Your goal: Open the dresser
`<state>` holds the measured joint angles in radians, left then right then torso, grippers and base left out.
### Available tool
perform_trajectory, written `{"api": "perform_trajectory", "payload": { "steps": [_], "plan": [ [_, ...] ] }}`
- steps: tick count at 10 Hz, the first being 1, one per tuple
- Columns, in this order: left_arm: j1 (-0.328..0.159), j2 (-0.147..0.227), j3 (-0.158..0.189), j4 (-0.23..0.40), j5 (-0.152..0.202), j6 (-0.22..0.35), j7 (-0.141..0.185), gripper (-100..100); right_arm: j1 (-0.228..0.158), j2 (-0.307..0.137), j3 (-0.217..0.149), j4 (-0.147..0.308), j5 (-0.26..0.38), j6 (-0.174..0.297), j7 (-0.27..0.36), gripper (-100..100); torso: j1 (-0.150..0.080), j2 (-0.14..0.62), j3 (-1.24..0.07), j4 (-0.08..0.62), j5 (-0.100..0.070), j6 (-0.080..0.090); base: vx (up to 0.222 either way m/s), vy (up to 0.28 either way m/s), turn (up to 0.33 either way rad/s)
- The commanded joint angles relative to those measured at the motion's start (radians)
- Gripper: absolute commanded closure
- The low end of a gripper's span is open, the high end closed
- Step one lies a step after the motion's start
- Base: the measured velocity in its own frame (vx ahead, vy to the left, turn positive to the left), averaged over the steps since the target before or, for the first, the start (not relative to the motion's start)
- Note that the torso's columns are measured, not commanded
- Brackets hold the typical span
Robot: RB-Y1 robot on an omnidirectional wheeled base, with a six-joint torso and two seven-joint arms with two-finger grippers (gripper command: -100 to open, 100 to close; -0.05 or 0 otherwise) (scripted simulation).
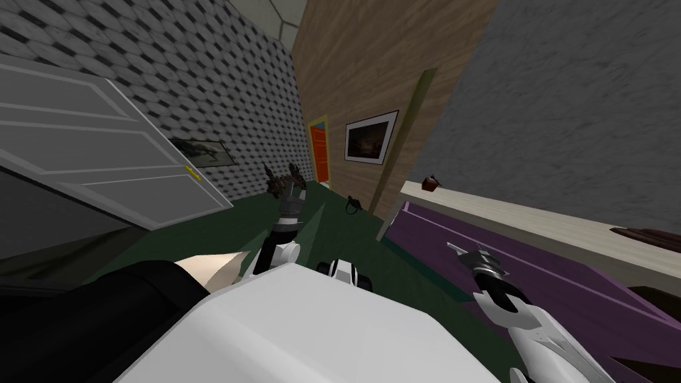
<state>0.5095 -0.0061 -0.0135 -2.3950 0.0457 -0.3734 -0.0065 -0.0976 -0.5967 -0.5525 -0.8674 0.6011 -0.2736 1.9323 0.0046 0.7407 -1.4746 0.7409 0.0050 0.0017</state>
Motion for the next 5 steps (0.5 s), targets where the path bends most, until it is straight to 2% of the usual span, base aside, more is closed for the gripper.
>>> {"api": "perform_trajectory", "payload": {
  "steps": [1,5],
  "plan": [
    [0.000,0.000,0.000,0.000,0.000,0.000,0.000,0,0.001,0.002,0.001,0.002,0.000,0.000,0.001,0,-0.001,-0.001,-0.001,-0.001,-0.001,-0.001,0.000,0.000,0.000],
    [0.000,0.000,0.000,0.000,0.000,0.000,0.000,0,0.004,0.005,0.002,0.005,0.001,0.002,0.001,0,-0.003,-0.002,-0.001,-0.002,-0.004,-0.002,0.000,0.000,0.000]
  ]
}}
